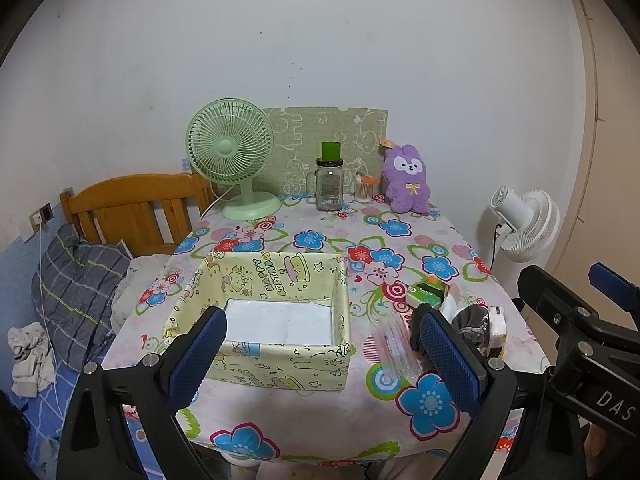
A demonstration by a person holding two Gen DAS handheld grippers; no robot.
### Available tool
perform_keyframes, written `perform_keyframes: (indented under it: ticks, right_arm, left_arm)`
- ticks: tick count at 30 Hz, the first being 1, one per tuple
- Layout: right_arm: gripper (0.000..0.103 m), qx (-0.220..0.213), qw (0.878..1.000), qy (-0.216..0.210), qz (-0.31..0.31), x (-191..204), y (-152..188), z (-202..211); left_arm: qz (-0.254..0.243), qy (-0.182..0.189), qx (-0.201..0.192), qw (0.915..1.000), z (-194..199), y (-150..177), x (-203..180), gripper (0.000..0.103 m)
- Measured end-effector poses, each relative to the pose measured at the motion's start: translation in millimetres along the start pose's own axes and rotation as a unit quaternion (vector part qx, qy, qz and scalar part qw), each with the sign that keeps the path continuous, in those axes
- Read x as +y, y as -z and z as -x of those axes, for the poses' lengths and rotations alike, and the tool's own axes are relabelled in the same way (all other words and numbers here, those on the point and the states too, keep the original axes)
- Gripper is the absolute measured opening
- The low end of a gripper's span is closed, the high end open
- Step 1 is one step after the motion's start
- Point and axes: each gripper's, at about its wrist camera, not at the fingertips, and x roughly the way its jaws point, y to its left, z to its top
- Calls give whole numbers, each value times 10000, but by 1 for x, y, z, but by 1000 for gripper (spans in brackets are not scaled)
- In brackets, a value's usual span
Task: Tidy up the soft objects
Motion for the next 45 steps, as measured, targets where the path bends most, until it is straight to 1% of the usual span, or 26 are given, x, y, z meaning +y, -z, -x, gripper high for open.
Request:
perform_keyframes:
  ticks: [11,19,33,40,45]
  right_arm:
    - [103,-5,10000,-23,10,1,0,1]
    - [103,-66,9999,52,98,3,-1,2]
    - [103,9,10000,-12,18,1,1,-1]
    - [103,15,10000,3,14,-2,3,-4]
    - [103,57,9999,92,-3,-9,4,-12]
  left_arm:
    - [-6,-15,21,10000,0,0,0,98]
    - [-23,-33,12,10000,0,0,0,96]
    - [-5,-52,70,10000,-4,-1,-1,96]
    - [-56,-28,75,10000,-9,0,-9,96]
    - [-86,-33,68,9999,-17,2,-18,93]
